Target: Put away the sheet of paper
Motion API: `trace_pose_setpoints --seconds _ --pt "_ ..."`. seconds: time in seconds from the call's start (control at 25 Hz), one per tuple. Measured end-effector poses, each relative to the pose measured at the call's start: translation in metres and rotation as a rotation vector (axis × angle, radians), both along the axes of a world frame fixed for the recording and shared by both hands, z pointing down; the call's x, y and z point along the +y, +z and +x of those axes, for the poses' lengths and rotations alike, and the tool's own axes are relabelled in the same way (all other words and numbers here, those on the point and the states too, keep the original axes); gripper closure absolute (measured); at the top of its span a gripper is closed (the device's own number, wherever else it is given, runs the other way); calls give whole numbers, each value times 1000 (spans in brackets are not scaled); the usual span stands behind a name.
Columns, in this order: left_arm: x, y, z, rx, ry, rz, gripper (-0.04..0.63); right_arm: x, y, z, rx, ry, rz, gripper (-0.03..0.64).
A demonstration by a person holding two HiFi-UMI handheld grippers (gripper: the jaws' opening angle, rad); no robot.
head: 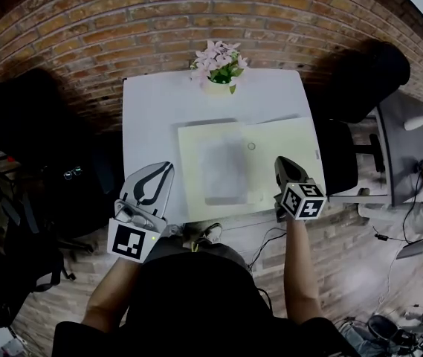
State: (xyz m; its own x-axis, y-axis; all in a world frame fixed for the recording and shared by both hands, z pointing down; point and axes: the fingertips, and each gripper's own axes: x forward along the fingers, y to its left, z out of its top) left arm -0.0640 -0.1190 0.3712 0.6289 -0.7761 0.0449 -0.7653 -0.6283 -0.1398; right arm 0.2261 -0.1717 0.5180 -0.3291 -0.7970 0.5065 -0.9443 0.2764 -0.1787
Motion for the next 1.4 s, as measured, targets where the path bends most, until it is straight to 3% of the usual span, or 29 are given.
trace_pose_setpoints --seconds 0.28,0.72,0.84,1.08,1.4 --pt "0 -5 -2 18 16 6 565 4 -84 -18 -82 1 180 603" --pt "-2 -19 -12 43 12 40 565 29 -207 -53 54 -56 481 603" --pt "-3 -22 -18 58 -1 36 565 38 -224 -56 86 -60 522 603" --pt "-4 -31 -22 56 1 57 565 51 -242 -52 55 -34 558 603" --pt "-11 -36 -24 76 7 48 565 76 -291 -49 111 10 714 603"
